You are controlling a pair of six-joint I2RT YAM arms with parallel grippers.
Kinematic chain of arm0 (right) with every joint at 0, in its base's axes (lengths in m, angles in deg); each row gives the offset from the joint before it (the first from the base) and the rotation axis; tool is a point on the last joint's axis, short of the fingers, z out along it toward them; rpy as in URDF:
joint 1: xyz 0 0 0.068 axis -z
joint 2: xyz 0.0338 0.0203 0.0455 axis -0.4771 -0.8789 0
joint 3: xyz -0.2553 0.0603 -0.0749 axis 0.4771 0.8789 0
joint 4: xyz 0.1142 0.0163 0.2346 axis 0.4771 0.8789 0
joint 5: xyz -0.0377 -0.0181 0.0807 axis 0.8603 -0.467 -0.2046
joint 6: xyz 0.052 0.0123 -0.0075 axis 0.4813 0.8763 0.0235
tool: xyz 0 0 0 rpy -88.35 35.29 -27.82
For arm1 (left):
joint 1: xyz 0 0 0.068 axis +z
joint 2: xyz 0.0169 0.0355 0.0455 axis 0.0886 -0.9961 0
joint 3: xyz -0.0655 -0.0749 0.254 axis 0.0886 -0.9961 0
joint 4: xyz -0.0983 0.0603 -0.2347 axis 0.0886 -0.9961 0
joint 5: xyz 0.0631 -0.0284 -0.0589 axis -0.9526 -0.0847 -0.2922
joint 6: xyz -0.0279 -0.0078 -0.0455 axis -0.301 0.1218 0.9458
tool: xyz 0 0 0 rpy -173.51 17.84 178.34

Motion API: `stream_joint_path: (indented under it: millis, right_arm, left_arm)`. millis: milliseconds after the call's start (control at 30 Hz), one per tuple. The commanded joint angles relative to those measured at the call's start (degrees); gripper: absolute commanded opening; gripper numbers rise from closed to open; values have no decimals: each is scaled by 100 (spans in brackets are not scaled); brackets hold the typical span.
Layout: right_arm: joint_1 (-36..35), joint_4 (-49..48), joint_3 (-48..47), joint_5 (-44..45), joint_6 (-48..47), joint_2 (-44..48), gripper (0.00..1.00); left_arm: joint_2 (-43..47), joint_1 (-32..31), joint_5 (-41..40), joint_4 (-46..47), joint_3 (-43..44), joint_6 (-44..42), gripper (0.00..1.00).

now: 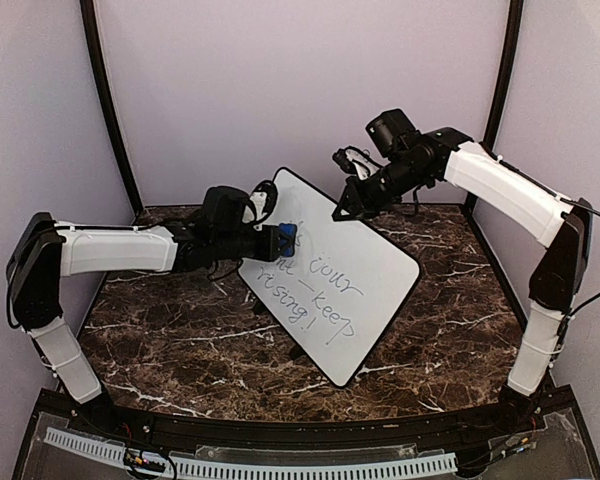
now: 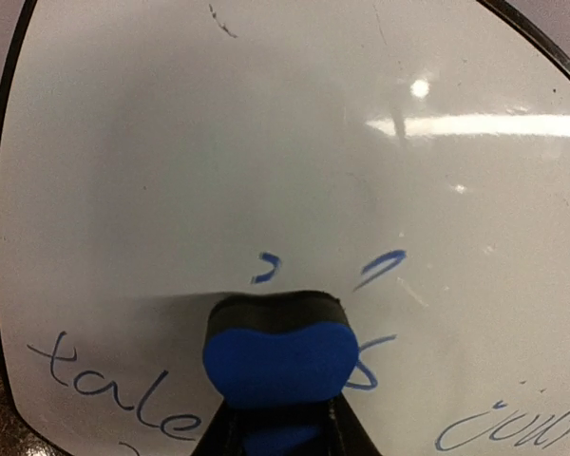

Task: Erase the whiteboard
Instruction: Erase the center of the whiteboard.

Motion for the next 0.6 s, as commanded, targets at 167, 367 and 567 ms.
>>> stream_joint_path:
  millis: [167, 367, 567]
  right_arm:
    - [-276, -131, 243, -377, -729, 72, 0]
    - [-277, -140, 264, -372, -749, 76, 0]
    - [-280, -158, 272, -349, -758, 64, 0]
  left_arm:
    - [-448, 225, -33, 88, 580, -116, 0]
    - [-196, 246, 207, 186, 95, 81, 0]
    - [32, 108, 368, 274, -439, 450, 0]
